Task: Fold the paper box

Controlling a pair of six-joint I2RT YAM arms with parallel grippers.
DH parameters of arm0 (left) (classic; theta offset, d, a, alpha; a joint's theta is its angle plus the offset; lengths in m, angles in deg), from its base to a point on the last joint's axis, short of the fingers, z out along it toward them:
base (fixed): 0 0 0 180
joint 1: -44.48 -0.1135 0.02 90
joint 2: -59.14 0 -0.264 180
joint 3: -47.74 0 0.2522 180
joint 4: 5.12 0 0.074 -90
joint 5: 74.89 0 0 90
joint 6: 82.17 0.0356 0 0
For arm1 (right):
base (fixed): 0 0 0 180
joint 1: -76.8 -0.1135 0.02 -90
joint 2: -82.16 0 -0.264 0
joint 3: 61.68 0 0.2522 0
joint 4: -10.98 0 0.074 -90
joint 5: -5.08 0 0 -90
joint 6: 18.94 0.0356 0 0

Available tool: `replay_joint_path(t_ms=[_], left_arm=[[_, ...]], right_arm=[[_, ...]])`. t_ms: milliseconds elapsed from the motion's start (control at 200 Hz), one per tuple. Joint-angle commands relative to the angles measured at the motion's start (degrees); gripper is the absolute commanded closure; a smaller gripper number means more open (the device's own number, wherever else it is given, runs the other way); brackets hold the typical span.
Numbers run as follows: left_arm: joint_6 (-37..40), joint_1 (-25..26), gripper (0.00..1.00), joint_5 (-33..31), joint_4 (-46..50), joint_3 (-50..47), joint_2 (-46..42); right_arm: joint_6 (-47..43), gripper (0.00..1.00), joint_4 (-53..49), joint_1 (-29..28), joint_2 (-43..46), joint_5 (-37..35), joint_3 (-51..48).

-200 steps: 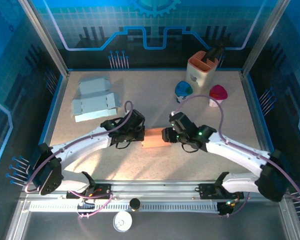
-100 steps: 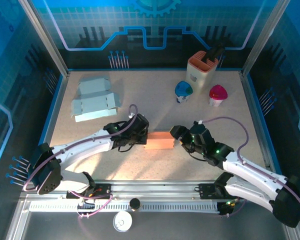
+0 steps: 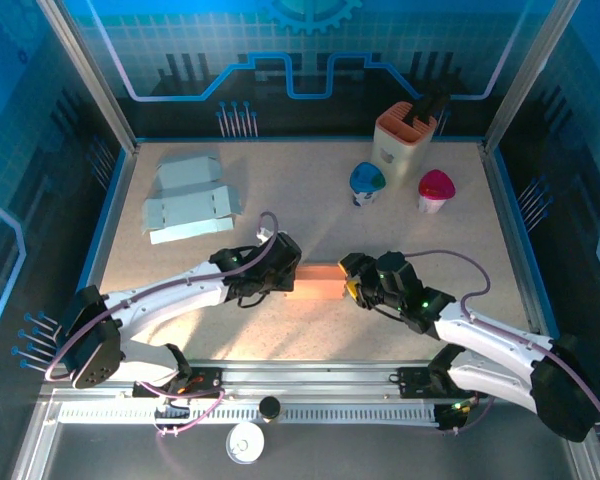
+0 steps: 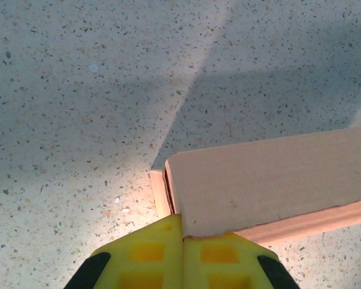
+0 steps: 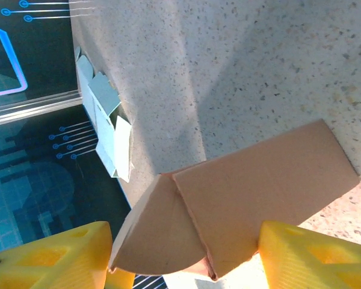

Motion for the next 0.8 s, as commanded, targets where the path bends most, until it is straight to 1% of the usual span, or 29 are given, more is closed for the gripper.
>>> replay_joint_path(t_ms=[0,65,135,175,355,570,710,795], left_arm=[[-1.0,1.1,1.0,0.4,0.1,0.6,-0.4],[-1.2,1.4,1.0,0.4,0.2,0.6,-0.4],[-1.6,1.7,1.0,0.1,0.3,0.4,-0.8],[-1.9,1.8,0.95,0.2,0.3,0.2,-1.1],[-3.2,2.1,0.82,1.5,-0.1,-1.4,-3.7],[-5.2,2.3,0.65,2.3,-0.6,-3.7,-9.1],[-5.9,2.1,0.55,2.5,-1.6,-4.6,-11.3],[-6.3,1.1,0.51,2.9,-2.1,-4.8,-11.6]], right_arm=[[1.2,0.38,1.3,0.8,0.2,1.6,-0.2],[0.2,0.41,0.4,1.2,0.0,1.9,-0.2],[-0.6,0.48,0.7,1.6,-0.4,2.4,-0.6],[-1.4,0.49,0.5,1.8,-0.6,2.8,-0.6],[-3.4,0.49,0.2,1.9,-1.9,3.9,-0.5],[-4.7,0.52,-0.4,1.9,-2.1,4.2,-0.7],[-5.0,0.53,-0.6,1.9,-2.5,4.1,-0.7],[-5.2,0.53,-0.4,1.9,-3.1,4.3,-0.5]])
